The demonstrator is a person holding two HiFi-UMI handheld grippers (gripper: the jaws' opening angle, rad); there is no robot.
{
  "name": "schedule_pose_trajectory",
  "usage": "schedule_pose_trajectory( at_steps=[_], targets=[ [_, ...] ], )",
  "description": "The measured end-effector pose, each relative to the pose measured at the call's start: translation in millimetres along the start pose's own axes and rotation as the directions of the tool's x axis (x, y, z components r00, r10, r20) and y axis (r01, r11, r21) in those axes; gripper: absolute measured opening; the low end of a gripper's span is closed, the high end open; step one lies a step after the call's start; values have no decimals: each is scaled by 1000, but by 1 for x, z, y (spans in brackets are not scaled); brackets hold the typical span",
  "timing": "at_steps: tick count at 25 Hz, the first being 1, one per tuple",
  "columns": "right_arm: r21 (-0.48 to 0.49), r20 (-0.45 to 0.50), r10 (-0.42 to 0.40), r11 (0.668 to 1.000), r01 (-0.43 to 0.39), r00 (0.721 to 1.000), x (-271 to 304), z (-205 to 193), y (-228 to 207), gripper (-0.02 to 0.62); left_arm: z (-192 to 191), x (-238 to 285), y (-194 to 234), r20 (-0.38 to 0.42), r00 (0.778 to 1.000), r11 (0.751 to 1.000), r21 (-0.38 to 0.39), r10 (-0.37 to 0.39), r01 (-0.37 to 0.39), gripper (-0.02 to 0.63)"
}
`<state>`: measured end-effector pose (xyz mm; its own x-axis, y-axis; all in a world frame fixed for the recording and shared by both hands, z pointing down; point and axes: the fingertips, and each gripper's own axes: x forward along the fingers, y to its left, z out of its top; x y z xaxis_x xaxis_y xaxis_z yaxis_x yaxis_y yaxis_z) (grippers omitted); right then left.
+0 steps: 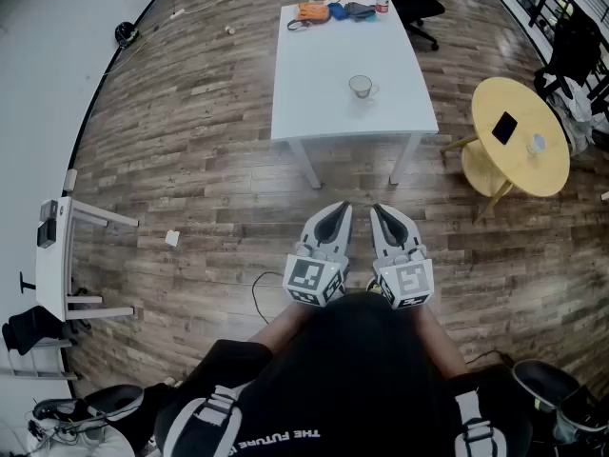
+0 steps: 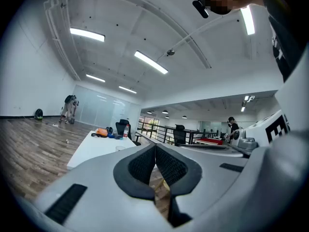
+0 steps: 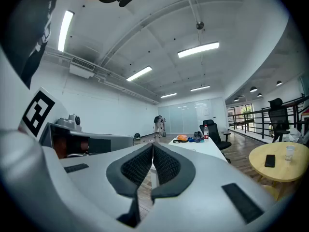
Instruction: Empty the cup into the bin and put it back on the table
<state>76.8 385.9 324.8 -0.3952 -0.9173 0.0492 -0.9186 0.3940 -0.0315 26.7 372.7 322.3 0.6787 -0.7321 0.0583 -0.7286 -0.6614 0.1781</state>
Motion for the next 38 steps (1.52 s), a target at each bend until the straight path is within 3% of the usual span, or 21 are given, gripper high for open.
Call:
schedule_pose_trajectory(
  at_steps=[13,24,31,38],
  targets=[
    [34,34,-19,999,18,999,2,9,4,17,7,-4,15,4,1000,1000,3,6,-6,21],
    [38,29,-42,998,41,999,45,4,8,17,4,-6,74,-2,999,999,-15,38,-38,21],
    [54,59,-70,996,67,996,95,5,-56,17,1,57,103,-15,999,999,1,39,-39,21],
    [41,15,-66,997,66,998,182,-16,-169,17,3,193,138,-33,999,999,24,43,-42,21]
  ],
)
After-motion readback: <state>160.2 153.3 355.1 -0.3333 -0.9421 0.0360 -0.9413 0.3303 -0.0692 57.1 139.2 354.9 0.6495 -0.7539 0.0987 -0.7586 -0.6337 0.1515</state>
